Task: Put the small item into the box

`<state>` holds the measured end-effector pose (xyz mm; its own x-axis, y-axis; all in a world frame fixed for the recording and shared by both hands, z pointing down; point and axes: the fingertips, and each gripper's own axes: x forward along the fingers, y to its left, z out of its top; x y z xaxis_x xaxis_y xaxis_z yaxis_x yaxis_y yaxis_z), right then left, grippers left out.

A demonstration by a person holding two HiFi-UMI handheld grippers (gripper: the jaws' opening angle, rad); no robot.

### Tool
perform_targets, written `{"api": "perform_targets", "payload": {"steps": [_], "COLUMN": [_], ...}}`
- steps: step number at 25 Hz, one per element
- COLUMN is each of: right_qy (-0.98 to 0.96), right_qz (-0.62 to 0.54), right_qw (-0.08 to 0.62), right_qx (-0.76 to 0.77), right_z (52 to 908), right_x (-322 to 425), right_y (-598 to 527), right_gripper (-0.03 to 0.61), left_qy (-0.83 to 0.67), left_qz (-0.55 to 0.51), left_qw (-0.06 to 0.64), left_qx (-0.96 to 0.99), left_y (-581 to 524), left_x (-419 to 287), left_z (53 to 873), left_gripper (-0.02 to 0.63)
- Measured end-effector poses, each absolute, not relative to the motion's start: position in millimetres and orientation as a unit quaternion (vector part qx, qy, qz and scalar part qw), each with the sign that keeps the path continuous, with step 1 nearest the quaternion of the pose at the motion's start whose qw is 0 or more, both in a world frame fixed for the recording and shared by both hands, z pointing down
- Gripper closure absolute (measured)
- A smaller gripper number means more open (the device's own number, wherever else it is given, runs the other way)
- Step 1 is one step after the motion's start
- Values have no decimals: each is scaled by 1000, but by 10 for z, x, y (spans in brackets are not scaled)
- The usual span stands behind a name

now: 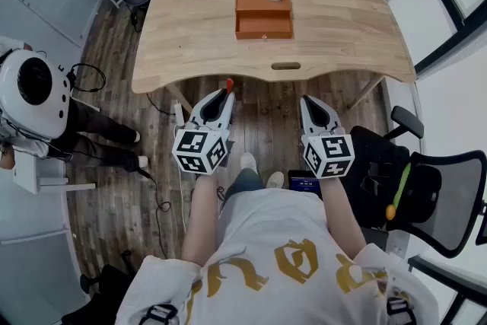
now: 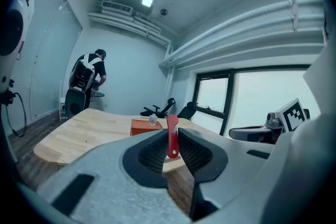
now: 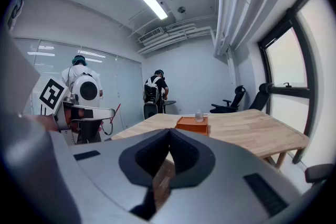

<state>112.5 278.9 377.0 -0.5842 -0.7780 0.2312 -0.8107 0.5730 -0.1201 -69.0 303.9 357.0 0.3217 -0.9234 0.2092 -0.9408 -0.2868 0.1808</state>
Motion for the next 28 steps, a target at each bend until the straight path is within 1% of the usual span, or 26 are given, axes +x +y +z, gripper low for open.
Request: {"api": "perform_targets", "payload": {"steps": [6, 12, 18, 28], "right_qy": [-885, -885, -883, -883], "right_qz": [107, 120, 127, 129], "right_qw": [80, 64, 64, 72], "right_qx": [445, 446, 447, 445], "right_z": [3777, 3768, 3807, 3925], "right_x": [1181, 1270, 1328, 1251], "right_y": [2815, 2810, 2738, 2122], "right_gripper": [568, 568, 568, 568], "left_qy": [-582, -581, -582, -589], "left_qz": [32, 40, 45, 40], "left_qw": [136, 132, 131, 147], "left_qx": [801, 802, 801, 794], "left_y": [3049, 3038, 3003, 2429], "left_x": [-637, -554, -537, -704], "left_z": [3561, 3544, 3536, 3702], "left_gripper": [554, 554, 554, 554]}}
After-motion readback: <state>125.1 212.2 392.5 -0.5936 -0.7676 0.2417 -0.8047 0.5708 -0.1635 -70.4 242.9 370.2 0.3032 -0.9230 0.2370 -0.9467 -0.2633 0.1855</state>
